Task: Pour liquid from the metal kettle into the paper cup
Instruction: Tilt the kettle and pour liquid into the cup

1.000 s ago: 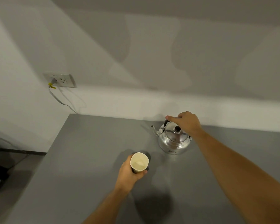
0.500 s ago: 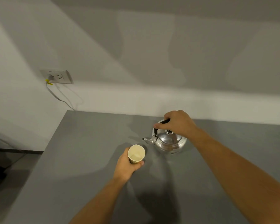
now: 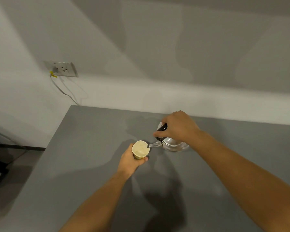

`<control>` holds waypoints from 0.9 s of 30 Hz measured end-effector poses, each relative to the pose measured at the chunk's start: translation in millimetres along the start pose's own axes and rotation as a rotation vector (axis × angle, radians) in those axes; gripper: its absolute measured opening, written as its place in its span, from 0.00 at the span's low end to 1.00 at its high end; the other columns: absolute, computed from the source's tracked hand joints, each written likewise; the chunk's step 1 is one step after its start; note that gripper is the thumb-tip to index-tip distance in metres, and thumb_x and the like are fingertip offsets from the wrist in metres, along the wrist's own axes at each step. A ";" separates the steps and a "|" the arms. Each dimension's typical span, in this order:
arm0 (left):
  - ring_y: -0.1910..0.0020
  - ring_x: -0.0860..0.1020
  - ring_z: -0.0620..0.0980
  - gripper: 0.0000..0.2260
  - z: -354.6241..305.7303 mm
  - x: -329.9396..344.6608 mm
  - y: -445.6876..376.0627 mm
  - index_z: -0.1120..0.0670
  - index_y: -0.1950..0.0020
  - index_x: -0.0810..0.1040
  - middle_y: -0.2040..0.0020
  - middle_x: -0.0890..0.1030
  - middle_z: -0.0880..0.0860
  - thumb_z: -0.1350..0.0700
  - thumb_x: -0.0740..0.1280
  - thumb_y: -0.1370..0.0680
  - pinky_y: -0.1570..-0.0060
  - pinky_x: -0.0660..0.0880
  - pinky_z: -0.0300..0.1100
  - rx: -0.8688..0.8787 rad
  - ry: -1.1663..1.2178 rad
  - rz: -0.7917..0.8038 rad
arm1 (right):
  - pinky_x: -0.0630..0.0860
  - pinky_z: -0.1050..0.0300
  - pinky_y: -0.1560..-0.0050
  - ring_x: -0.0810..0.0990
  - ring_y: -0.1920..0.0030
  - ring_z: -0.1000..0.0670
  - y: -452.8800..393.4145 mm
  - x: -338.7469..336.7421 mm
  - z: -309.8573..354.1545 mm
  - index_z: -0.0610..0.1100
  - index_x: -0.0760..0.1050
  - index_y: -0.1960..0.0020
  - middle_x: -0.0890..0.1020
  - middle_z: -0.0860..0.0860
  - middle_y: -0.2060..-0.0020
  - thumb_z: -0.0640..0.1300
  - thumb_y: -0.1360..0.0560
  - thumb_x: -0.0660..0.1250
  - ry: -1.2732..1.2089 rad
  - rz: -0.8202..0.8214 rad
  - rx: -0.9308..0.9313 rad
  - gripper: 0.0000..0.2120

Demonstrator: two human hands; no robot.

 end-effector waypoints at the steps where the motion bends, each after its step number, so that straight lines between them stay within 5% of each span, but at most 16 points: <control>1: 0.51 0.80 0.34 0.25 0.0 -0.2 0.7 0.42 0.43 0.76 0.50 0.84 0.42 0.50 0.83 0.35 0.58 0.71 0.28 -0.002 0.000 0.001 | 0.72 0.54 0.67 0.74 0.66 0.49 -0.4 -0.5 2.7 0.50 0.76 0.68 0.76 0.53 0.73 0.75 0.38 0.63 0.017 -0.007 -0.006 0.27; 7: 0.53 0.78 0.26 0.24 -1.2 0.3 2.4 0.37 0.48 0.74 0.52 0.84 0.39 0.53 0.83 0.34 0.58 0.70 0.21 0.003 0.006 0.004 | 0.52 0.57 0.71 0.68 0.73 0.49 2.8 -13.8 29.4 0.49 0.64 0.73 0.69 0.54 0.78 0.71 0.33 0.64 0.180 -0.068 -0.142 0.27; 10: 0.52 0.78 0.27 0.25 -1.2 0.0 2.3 0.40 0.44 0.75 0.50 0.84 0.40 0.53 0.83 0.34 0.58 0.71 0.22 0.009 0.006 0.005 | 0.57 0.56 0.68 0.70 0.67 0.47 4.3 -16.0 34.3 0.50 0.66 0.71 0.73 0.52 0.73 0.71 0.33 0.63 0.196 -0.079 -0.143 0.26; 13: 0.52 0.78 0.29 0.26 -1.1 0.3 1.7 0.41 0.42 0.75 0.49 0.84 0.41 0.52 0.83 0.34 0.58 0.72 0.25 0.007 0.001 0.009 | 0.51 0.56 0.71 0.70 0.65 0.47 8.2 -21.2 40.9 0.50 0.73 0.67 0.79 0.51 0.69 0.70 0.32 0.64 0.258 -0.113 -0.161 0.23; 20: 0.52 0.78 0.29 0.26 -1.7 -0.1 1.6 0.41 0.43 0.74 0.50 0.84 0.41 0.51 0.83 0.34 0.59 0.71 0.22 0.017 -0.009 0.010 | 0.59 0.54 0.58 0.72 0.65 0.47 6.3 -21.0 46.0 0.48 0.76 0.65 0.80 0.50 0.67 0.69 0.29 0.63 0.318 -0.071 -0.173 0.24; 27: 0.52 0.79 0.30 0.26 -0.9 0.3 0.9 0.38 0.45 0.74 0.50 0.84 0.41 0.50 0.83 0.35 0.60 0.71 0.23 0.011 -0.011 0.006 | 0.59 0.53 0.58 0.71 0.65 0.47 6.4 -22.4 45.6 0.49 0.73 0.66 0.80 0.50 0.67 0.68 0.30 0.63 0.304 -0.079 -0.166 0.23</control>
Point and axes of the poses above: each hand's wrist, its own y-axis away from the middle knuckle, its own x-axis out of the palm, z = x × y, the point moved 7 cm from there along -y, towards the middle knuckle
